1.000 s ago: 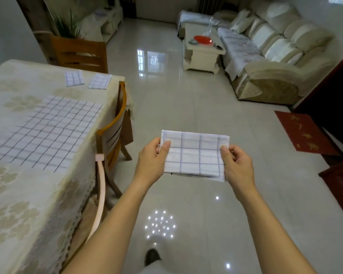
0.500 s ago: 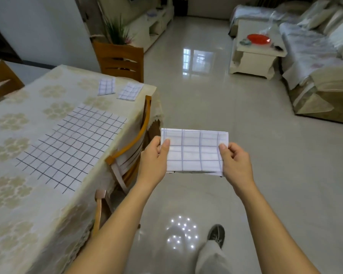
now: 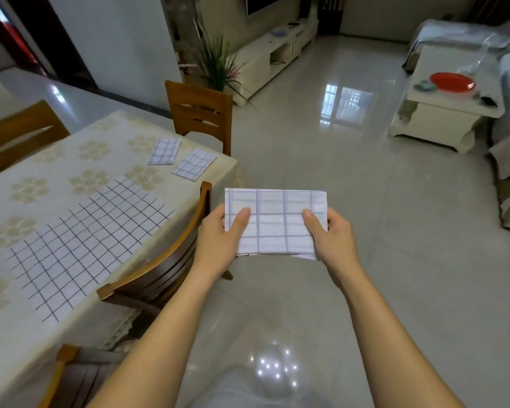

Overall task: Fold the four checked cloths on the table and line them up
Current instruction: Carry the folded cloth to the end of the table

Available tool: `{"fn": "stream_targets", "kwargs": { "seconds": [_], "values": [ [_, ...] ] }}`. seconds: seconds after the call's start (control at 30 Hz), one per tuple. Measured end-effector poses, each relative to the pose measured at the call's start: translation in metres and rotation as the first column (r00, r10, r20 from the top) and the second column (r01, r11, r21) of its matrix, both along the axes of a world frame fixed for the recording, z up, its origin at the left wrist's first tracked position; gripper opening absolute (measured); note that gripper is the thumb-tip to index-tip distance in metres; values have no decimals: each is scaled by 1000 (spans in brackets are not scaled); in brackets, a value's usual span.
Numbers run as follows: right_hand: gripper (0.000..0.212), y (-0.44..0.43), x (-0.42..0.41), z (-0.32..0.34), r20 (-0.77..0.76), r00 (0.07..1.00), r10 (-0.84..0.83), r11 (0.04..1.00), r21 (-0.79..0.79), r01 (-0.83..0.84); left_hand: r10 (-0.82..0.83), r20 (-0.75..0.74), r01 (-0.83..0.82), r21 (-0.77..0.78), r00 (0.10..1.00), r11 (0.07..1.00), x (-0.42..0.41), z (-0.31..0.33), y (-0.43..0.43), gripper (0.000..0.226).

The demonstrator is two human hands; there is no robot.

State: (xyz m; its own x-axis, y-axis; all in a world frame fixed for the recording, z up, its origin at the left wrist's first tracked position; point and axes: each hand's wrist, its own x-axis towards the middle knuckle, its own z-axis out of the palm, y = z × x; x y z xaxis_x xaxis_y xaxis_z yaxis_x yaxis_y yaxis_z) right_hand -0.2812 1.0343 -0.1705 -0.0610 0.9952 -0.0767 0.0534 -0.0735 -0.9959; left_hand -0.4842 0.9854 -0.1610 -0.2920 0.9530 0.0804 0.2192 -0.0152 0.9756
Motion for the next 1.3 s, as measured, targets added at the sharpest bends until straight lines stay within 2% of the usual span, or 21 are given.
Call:
{"fn": "stream_targets", "kwargs": {
  "seconds": [0.23, 0.37, 0.53, 0.73, 0.97, 1.3],
  "values": [
    [20, 105, 4, -16, -11, 996, 89, 993, -78, -89, 52, 25, -52, -15, 998, 999, 6, -27, 96, 15],
    [17, 188, 1, -16, 64, 993, 100, 992, -86, -94, 65, 62, -64, -19, 996, 998, 0, -43, 177, 21],
    [13, 297, -10, 2, 106, 992, 71, 997, -49, -66, 77, 98, -72, -56, 992, 996, -10, -35, 290, 17],
    [12, 401, -36, 6, 95, 995, 27, 1000, -13, -26, 125, 30, -123, -60, 992, 991, -34, -26, 396, 20],
    [14, 503, -67, -16, 86, 987, 133, 990, -59, -128, 232, -34, -235, -105, 972, 966, -63, -48, 480, 26],
    [19, 701, -102, -21, 34, 948, 317, 948, -50, -315, 433, -113, -438, -23, 894, 899, -70, -29, 628, 31]
  ]
}}
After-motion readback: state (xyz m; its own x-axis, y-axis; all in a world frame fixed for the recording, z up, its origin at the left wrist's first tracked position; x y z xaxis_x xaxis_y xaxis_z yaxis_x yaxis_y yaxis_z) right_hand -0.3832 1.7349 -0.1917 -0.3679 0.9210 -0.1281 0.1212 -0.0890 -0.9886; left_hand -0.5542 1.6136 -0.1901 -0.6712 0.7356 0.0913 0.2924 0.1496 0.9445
